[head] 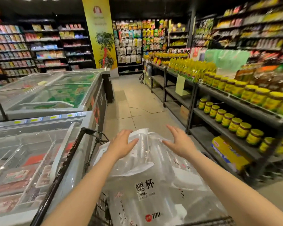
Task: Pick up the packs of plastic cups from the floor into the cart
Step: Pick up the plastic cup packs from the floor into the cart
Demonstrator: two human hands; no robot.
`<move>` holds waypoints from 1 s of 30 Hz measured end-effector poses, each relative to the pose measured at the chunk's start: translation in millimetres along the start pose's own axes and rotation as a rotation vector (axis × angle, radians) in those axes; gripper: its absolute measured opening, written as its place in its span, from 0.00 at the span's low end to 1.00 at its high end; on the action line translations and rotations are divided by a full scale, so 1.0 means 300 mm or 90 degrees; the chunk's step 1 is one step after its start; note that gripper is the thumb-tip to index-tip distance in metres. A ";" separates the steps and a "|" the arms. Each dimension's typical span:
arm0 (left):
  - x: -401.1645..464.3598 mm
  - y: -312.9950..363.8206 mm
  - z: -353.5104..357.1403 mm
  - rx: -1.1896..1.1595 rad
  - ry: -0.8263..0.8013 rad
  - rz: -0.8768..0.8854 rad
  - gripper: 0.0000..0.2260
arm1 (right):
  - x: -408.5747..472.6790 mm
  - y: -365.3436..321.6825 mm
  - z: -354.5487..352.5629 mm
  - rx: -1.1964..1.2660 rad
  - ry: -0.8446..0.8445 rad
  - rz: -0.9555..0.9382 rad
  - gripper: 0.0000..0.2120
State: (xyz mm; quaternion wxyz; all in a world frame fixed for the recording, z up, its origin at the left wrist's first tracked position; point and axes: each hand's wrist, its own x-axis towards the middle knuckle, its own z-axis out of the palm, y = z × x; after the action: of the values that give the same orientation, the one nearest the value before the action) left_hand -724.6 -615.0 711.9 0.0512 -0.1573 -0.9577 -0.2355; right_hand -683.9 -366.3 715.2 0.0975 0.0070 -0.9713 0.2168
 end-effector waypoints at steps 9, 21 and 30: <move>0.135 0.551 0.248 0.028 -0.062 0.244 0.25 | -0.344 0.451 -0.301 -0.119 0.119 0.180 0.33; -0.076 1.666 0.767 -0.011 -0.136 0.575 0.28 | -1.160 1.188 -0.817 -0.224 0.189 0.480 0.32; -0.345 2.385 1.086 -0.036 -0.182 0.729 0.26 | -1.748 1.571 -1.106 -0.236 0.277 0.688 0.30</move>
State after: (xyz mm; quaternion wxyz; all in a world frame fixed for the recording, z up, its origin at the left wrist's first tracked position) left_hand -401.7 109.3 717.4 0.0364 -0.6807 -0.7111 -0.1725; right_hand -133.9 185.8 710.7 0.1696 -0.5483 -0.8167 0.0595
